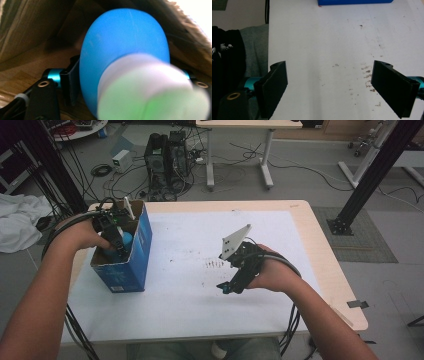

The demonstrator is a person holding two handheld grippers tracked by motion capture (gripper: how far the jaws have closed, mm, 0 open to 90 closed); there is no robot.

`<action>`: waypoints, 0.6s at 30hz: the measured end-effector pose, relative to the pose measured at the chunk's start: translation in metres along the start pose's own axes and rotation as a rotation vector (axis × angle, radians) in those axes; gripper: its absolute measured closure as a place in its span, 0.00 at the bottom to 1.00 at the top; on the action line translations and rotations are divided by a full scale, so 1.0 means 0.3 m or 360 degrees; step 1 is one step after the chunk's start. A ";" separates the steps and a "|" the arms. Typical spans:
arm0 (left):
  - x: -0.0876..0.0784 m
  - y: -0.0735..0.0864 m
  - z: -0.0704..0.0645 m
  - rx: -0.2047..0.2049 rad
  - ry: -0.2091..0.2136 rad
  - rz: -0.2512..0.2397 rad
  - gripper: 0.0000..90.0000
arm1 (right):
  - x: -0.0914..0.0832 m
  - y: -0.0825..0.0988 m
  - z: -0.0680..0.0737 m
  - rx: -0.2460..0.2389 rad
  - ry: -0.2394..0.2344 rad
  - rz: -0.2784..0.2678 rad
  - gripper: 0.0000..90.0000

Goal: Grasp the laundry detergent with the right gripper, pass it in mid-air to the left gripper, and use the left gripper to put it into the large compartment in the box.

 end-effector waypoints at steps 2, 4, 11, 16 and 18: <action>-0.005 0.000 -0.003 -0.0011 -0.0006 0.0003 0.35 | -0.002 -0.002 0.003 0.0014 0.0000 0.0001 0.14; -0.012 0.000 -0.003 -0.0012 -0.0014 0.0006 0.35 | 0.002 -0.008 0.006 0.0003 -0.0008 0.0001 0.14; -0.042 0.003 -0.004 -0.0024 -0.0027 0.0005 0.33 | -0.002 -0.012 0.009 0.0006 -0.0001 0.0008 0.14; -0.058 0.006 0.000 -0.0030 -0.0039 0.0015 0.30 | -0.005 -0.012 0.007 -0.0001 -0.0001 0.0005 0.14; -0.068 0.007 0.004 -0.0036 -0.0054 0.0009 0.30 | -0.008 -0.012 0.007 -0.0001 0.0002 0.0008 0.14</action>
Point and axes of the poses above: each handheld gripper's, and its own axes: x roughly forward along the jaws, y roughly out of its underside, z roughly to its left, the point moved 4 cm from there along x, roughly forward along the jaws, and after that the axes turned 14 degrees about -y, right-handed, at the moved point
